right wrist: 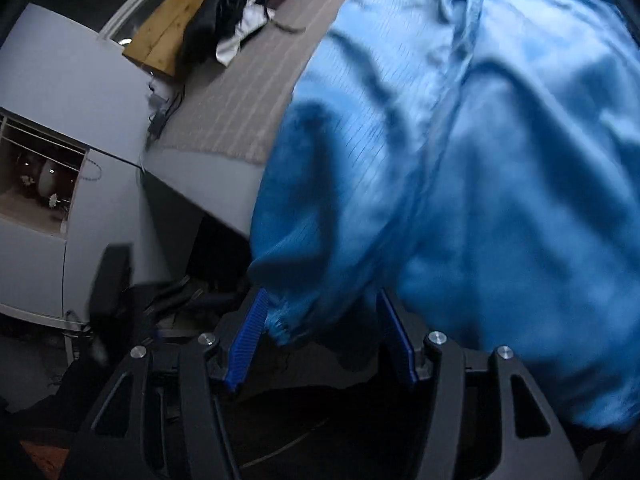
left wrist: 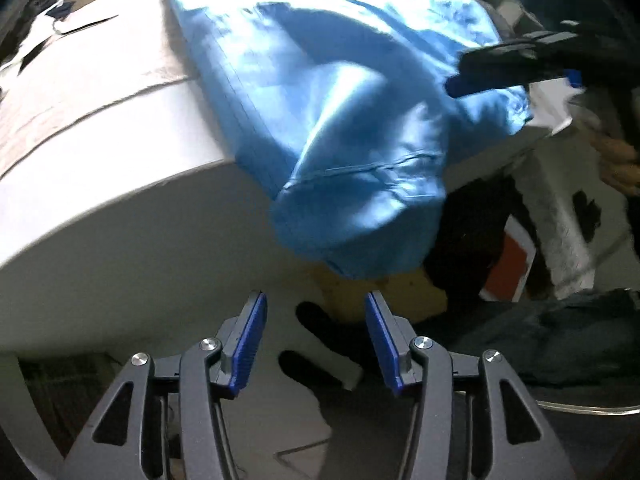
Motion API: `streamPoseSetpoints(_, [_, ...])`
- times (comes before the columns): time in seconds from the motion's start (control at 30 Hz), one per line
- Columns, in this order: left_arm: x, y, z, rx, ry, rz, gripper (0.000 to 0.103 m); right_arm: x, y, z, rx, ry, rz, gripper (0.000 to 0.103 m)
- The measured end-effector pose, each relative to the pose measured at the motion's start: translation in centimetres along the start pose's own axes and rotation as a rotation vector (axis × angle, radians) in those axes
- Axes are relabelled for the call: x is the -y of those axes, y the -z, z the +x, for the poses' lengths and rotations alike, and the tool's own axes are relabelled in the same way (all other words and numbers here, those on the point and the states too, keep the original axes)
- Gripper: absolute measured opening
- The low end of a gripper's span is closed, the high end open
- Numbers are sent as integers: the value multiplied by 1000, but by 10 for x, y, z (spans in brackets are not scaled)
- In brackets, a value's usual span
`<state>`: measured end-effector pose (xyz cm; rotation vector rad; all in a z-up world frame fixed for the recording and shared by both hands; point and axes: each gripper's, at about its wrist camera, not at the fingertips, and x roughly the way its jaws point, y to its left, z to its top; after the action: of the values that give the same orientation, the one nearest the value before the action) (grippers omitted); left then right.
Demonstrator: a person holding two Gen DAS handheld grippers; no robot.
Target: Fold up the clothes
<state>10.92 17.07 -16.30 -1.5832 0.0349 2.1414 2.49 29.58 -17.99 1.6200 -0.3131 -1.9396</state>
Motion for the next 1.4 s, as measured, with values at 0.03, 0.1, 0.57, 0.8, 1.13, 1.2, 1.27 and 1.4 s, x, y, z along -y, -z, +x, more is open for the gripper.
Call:
streamPoseSetpoints(0.03, [-1,-2,3,10,3,14,49,-3,4,4,-12,18,1,56])
streamPoseSetpoints(0.1, [-3,-5,8,34,11,34,49,-7,11,12,-41,45,6,56])
streamPoseSetpoints(0.57, [24,-12,-32,111,96,109,14,-15,24,55,-70,59,39,9])
streamPoseSetpoints(0.8, [36,1,-23,73,129,158,15,-5,30,32,-51,179,4,7])
streamPoseSetpoints(1.13, [20,-35,-50,123,86,108,34,-8,41,30,-89,142,23,16])
streamPoseSetpoints(1.2, [22,-46,-58,149,93,98,39,-6,32,-2,-17,135,48,18])
streamPoseSetpoints(1.27, [29,-55,-60,175,101,82,45,-3,15,-39,71,166,50,33])
streamPoseSetpoints(1.4, [51,-74,-49,206,98,57,50,-6,-46,-96,252,250,-9,50])
